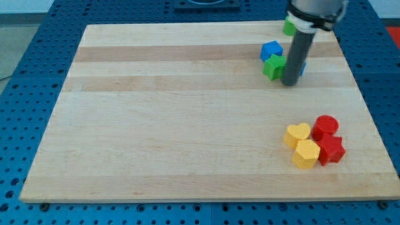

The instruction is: Push the blue triangle into the green circle

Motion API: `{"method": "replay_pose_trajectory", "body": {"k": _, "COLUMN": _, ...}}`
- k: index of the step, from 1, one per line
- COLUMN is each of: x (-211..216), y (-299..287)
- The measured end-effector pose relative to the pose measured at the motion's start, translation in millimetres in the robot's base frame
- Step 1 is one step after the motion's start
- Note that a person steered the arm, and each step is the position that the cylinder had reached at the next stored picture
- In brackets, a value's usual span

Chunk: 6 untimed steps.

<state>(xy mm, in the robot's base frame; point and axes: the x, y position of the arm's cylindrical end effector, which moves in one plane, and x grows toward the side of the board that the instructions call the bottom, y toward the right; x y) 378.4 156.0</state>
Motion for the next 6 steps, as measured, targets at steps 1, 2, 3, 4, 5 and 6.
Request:
{"method": "replay_pose_trajectory", "body": {"k": 1, "x": -40.2, "y": 2.2}}
{"method": "replay_pose_trajectory", "body": {"k": 2, "x": -35.3, "y": 4.9}}
{"method": "replay_pose_trajectory", "body": {"k": 3, "x": 3.7, "y": 4.9}}
{"method": "replay_pose_trajectory", "body": {"k": 4, "x": 5.0, "y": 22.8}}
{"method": "replay_pose_trajectory", "body": {"k": 5, "x": -49.6, "y": 38.9}}
{"method": "replay_pose_trajectory", "body": {"k": 6, "x": -88.7, "y": 42.2}}
